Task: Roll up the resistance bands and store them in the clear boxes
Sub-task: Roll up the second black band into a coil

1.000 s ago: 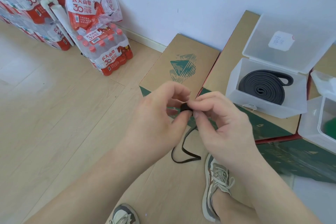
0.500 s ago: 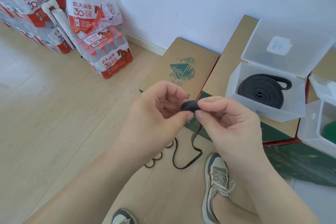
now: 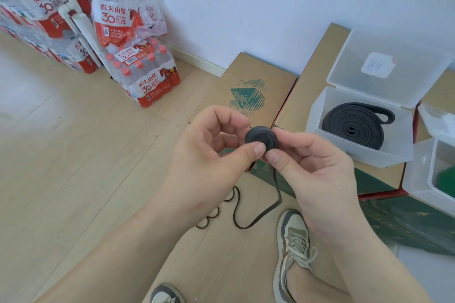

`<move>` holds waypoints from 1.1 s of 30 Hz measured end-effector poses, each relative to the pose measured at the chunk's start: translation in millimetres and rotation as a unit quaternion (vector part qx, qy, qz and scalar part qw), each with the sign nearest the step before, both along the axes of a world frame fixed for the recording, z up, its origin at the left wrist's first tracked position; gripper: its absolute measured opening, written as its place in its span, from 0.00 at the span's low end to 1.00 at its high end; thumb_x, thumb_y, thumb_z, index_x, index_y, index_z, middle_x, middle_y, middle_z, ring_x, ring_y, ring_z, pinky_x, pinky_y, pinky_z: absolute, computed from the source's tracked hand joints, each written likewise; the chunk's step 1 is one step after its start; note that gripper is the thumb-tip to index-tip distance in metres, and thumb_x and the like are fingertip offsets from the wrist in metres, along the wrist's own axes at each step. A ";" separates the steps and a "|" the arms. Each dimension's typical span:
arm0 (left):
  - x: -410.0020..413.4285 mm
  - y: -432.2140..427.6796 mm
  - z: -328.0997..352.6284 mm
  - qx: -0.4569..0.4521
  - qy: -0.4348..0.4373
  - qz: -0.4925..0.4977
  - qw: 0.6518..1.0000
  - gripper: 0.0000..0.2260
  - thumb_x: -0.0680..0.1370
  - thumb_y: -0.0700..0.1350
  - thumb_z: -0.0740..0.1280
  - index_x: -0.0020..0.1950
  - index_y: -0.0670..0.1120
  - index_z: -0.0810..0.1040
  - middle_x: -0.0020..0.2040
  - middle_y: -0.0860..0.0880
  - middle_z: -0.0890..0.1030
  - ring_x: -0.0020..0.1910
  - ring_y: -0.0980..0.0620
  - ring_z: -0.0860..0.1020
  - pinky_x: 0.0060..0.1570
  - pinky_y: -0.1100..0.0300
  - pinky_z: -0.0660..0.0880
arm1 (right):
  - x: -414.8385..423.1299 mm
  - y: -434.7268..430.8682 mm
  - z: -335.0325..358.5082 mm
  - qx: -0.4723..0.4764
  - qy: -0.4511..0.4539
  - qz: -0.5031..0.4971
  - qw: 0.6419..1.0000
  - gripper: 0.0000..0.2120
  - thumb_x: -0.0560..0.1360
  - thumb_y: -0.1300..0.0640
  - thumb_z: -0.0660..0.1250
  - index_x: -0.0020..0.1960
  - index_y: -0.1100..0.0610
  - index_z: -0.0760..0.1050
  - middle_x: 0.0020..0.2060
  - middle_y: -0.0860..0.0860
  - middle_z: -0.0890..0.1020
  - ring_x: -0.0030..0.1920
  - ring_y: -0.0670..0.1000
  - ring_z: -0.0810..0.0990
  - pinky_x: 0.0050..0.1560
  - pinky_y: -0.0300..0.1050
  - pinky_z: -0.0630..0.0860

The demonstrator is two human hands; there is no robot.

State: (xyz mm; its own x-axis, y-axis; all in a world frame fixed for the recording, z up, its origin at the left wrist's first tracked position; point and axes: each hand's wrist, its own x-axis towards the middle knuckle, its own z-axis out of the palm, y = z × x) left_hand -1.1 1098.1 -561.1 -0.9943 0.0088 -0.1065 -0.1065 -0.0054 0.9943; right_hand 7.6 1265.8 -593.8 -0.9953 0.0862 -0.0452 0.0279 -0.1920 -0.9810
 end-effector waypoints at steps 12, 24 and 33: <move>2.1 0.0 -3.5 -0.143 0.044 0.002 0.989 0.15 0.71 0.34 0.79 0.45 0.52 0.81 0.40 0.58 0.84 0.40 0.57 0.83 0.42 0.61 0.82 | 1.3 1.4 -4.7 0.092 0.038 0.025 0.995 0.15 0.75 0.74 0.72 0.54 0.57 0.84 0.48 0.54 0.88 0.50 0.49 0.87 0.53 0.39 0.81; 4.1 1.7 -12.2 -0.262 0.154 -0.051 0.951 0.11 0.74 0.35 0.75 0.49 0.50 0.80 0.43 0.57 0.83 0.46 0.55 0.83 0.44 0.56 0.82 | 2.6 4.1 -11.0 0.261 0.154 0.063 0.951 0.12 0.78 0.75 0.67 0.51 0.61 0.83 0.48 0.54 0.83 0.52 0.55 0.83 0.53 0.43 0.79; 0.5 0.1 -6.5 0.007 -0.025 -0.003 1.000 0.12 0.77 0.32 0.72 0.49 0.48 0.78 0.47 0.48 0.86 0.48 0.45 0.86 0.55 0.38 0.82 | 1.7 0.4 2.0 0.035 0.020 -0.017 0.999 0.13 0.73 0.74 0.73 0.50 0.59 0.83 0.47 0.55 0.89 0.47 0.49 0.88 0.52 0.40 0.82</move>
State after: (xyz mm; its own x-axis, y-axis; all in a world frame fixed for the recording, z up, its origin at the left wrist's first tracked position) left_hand -0.6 1098.2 -567.6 -0.9875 0.0157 -0.1566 -0.1569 -0.0180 0.9875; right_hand 9.3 1266.2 -591.8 -0.9927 0.1207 0.0018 -0.0169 -0.1240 -0.9921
